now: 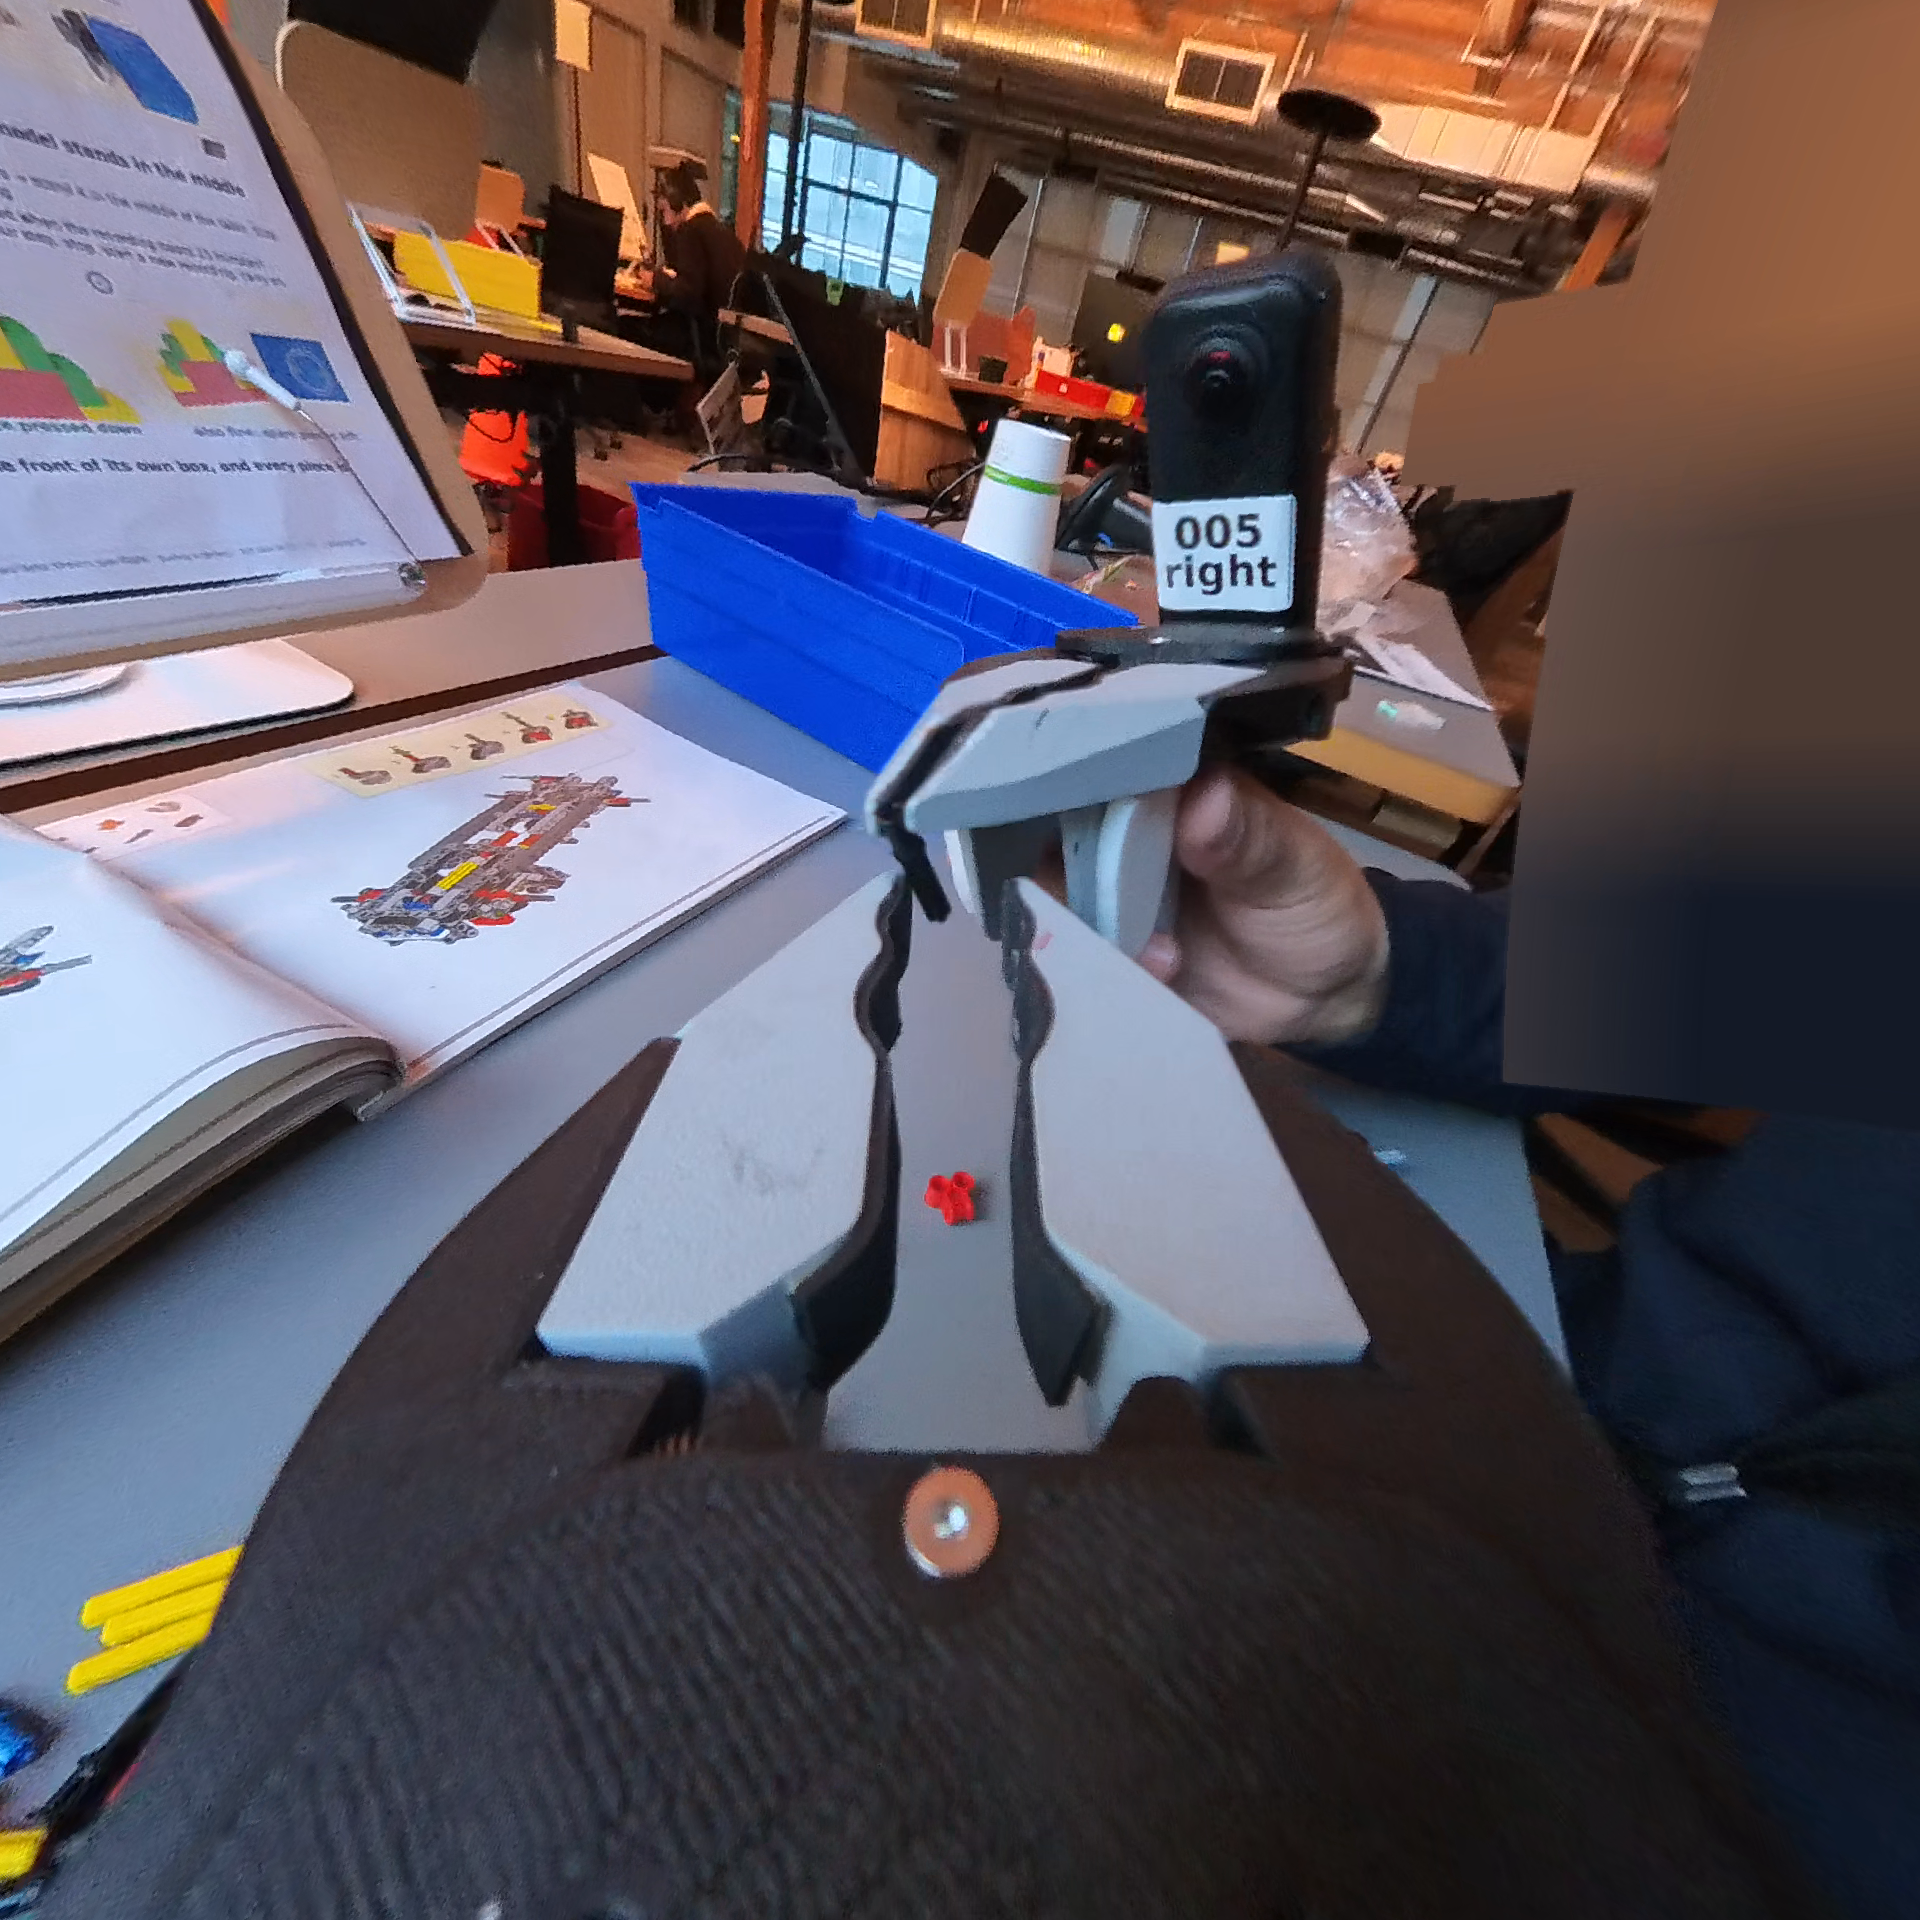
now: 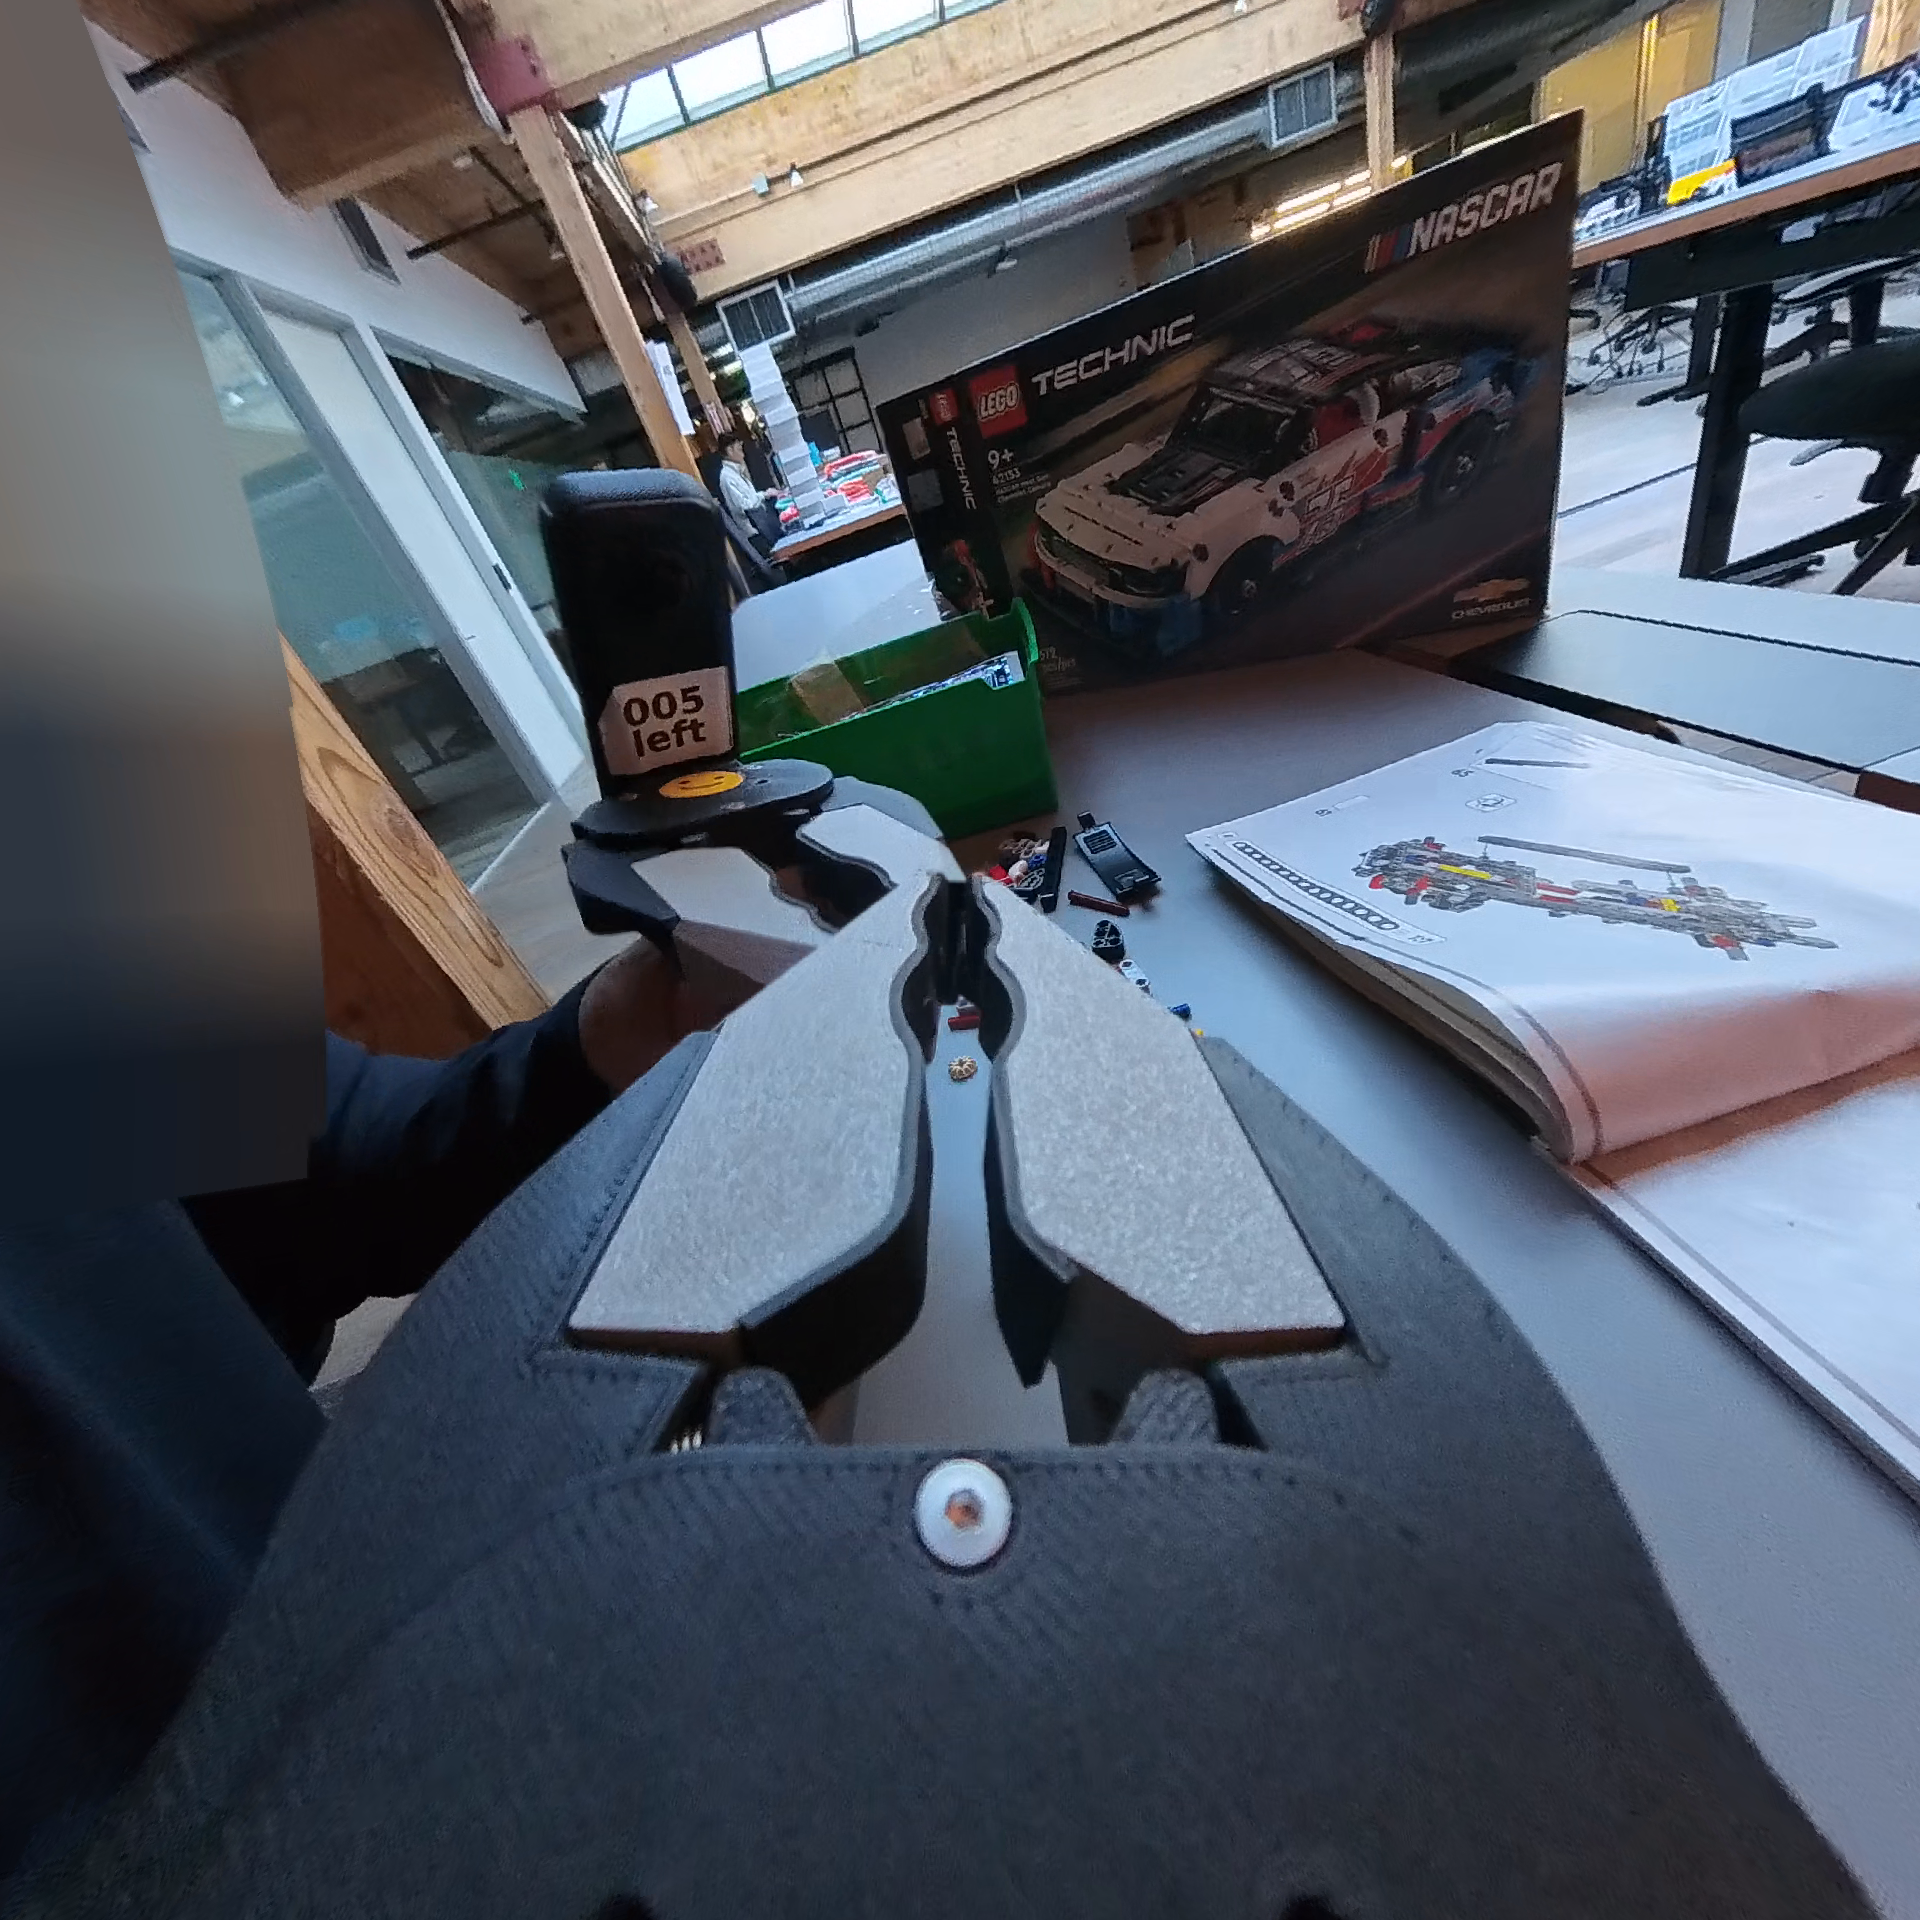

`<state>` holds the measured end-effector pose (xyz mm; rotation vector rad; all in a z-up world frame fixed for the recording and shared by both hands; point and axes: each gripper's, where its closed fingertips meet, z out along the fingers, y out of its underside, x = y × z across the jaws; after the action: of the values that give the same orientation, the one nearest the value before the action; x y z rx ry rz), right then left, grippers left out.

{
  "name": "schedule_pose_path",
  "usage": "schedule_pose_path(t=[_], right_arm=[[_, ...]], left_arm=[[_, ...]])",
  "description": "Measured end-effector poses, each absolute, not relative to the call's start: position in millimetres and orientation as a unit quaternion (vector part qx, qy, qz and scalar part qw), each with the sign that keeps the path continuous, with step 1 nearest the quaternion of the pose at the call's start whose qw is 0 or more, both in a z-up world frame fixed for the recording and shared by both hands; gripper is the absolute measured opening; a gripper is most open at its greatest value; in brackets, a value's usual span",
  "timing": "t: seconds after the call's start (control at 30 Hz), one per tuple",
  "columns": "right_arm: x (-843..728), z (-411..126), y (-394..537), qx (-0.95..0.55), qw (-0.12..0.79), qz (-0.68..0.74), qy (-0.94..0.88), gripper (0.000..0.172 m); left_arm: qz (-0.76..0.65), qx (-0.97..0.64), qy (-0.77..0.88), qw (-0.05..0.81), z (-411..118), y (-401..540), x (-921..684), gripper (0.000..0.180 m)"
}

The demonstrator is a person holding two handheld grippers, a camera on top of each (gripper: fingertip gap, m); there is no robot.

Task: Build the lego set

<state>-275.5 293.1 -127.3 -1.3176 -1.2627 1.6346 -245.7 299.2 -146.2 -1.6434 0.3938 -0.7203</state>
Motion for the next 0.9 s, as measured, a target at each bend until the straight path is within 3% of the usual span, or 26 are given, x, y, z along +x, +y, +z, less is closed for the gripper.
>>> schedule_pose_path(t=[0.43, 0.67, 0.9], right_arm=[[-278, -137, 288, -0.490, 0.381, 0.574, -0.534, 0.000], [-277, -160, 296, -0.516, 0.349, 0.508, -0.595, 0.000], [-265, -175, 296, -0.495, 0.348, 0.421, -0.675, 0.008]], left_arm=[[-0.273, -0.737, 0.172, 0.594, -159, 301, -254, 0.003], [-0.118, -0.789, 0.219, 0.562, -188, 308, -267, 0.002], [-0.062, -0.794, 0.242, 0.555, -194, 309, -269, 0.002]])
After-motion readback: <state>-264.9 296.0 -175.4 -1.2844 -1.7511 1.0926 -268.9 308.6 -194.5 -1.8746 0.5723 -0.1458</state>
